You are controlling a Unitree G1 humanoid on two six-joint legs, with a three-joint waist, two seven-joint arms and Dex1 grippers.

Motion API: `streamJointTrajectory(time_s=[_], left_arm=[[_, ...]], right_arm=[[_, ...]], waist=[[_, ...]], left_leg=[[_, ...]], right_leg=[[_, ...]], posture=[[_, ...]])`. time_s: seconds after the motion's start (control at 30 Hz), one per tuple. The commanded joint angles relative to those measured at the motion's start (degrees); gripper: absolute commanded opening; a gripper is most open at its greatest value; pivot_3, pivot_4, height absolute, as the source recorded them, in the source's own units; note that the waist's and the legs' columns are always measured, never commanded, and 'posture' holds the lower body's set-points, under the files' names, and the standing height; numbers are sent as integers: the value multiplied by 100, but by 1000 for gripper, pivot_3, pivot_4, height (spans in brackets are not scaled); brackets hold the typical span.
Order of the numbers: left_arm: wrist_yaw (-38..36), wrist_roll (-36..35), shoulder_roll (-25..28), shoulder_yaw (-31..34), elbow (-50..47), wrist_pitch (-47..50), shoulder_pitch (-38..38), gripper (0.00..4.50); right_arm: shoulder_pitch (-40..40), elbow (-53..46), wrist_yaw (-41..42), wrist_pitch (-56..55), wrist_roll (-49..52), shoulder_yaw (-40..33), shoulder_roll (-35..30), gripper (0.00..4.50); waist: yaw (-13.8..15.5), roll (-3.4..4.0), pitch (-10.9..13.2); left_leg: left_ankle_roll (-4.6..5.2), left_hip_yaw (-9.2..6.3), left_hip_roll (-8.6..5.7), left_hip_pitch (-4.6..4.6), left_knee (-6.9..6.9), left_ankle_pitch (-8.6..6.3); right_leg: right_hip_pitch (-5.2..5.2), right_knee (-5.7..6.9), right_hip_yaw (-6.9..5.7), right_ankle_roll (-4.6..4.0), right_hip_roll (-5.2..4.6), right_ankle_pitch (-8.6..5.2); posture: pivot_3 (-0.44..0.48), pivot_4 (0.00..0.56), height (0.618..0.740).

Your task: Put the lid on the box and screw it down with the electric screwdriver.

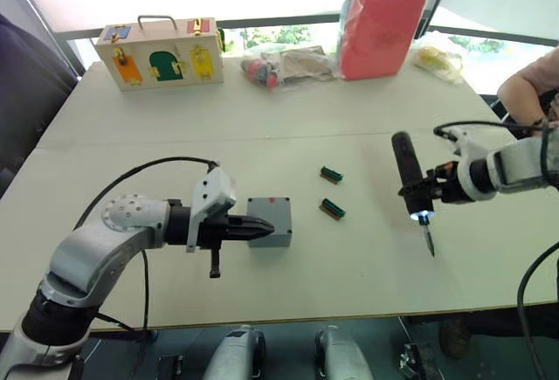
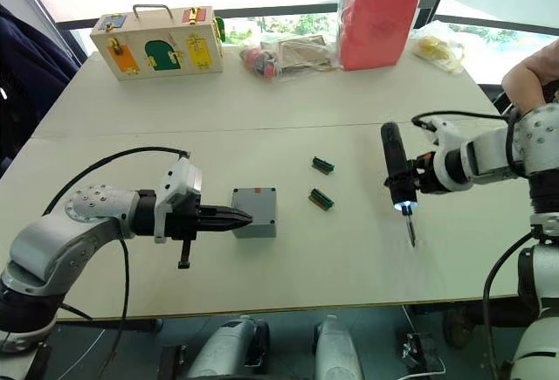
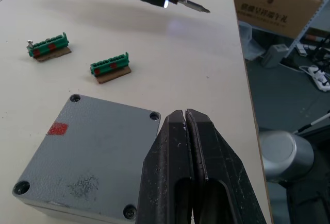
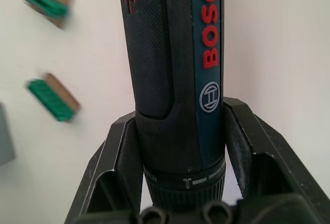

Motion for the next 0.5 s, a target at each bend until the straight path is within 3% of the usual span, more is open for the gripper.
streamJointTrajectory(time_s=[0.03,0.2,0.27,0.43,0.5], left_arm=[[74,-52,69,1,-296,-33,56,0],[192,-51,98,61,-355,-7,142,0],[238,-90,104,93,-392,3,200,0],[313,-118,91,131,-325,-15,245,0],[315,-101,95,153,-244,-47,250,0]], right_arm=[[-171,101,-33,37,91,-45,9,1798],[-137,322,-27,37,-366,20,98,1798],[-127,324,6,37,-430,40,130,2807],[-130,231,87,37,-650,52,198,4332],[-76,-19,235,37,-806,32,165,4471]], waist=[[2,-2,1],[8,-2,2],[9,-2,2],[12,-8,3],[19,-9,3]], left_leg=[[0,0,0,0,0,0],[0,-1,0,0,1,0],[0,-1,0,0,1,0],[0,-3,0,2,4,0],[0,-4,0,8,7,0]], right_leg=[[0,0,0,0,0,0],[0,2,-2,1,3,0],[0,2,-1,1,3,0],[6,2,-2,1,5,1],[15,1,-3,2,6,1]], posture=[[0,150,740],[0,150,740],[0,150,740],[0,150,740],[0,150,740]])
